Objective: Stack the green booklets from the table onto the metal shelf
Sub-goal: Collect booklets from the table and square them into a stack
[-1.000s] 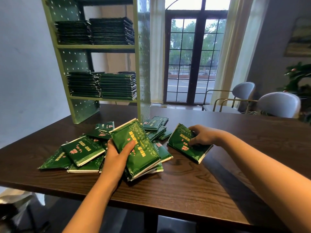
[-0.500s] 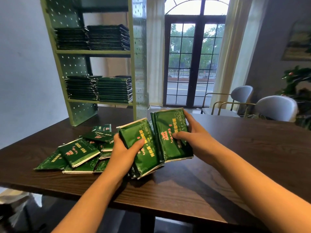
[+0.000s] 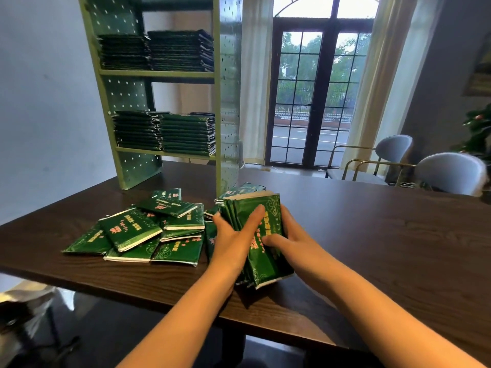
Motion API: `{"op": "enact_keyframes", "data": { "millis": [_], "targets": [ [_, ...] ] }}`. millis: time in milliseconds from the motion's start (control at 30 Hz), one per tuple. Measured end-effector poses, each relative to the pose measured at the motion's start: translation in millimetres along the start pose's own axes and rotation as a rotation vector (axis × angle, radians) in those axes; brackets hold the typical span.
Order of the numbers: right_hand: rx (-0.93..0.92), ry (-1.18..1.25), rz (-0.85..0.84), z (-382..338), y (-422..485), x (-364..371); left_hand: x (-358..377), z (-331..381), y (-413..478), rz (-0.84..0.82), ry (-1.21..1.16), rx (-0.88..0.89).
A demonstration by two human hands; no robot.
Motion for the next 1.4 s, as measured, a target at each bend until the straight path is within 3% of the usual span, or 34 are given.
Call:
{"op": "enact_keyframes", "data": {
  "millis": [267,433,500,633,900,1167,1400],
  "targets": [
    [0.072,0.109,-0.164,6,24,18,-14,-1,20,-0.030,-0.033,-0.058],
    [0.095,0.128,-0.140,3,51,25,-39,7,37,0.025,-0.204,-0.071],
    [0.084,0.092,-0.056,1,69,18,-56,14,43,0.058,-0.240,-0.070],
    [0.082,-0.301,0.089,12,101,2,-94,23,56,0.132,-0.247,-0.074],
    [0.108,-1.081,0.003,44,131,15,-137,18,68,0.157,-0.241,-0.124],
    [0.198,-1.160,-0.008,63,152,7,-137,5,67,0.124,-0.211,-0.167],
    [-0.039,-1.266,0.114,32,143,19,-134,11,62,0.110,-0.221,-0.156]
  ]
}}
Point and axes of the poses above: each hand's wrist, its own y-axis towards the middle knuckle, its own x-axis out of the palm, z = x × y, the point moved 10 cm from there along y, towards the middle knuckle, and after that the axes turned 2 degrees about -x, right-handed, at the moved point
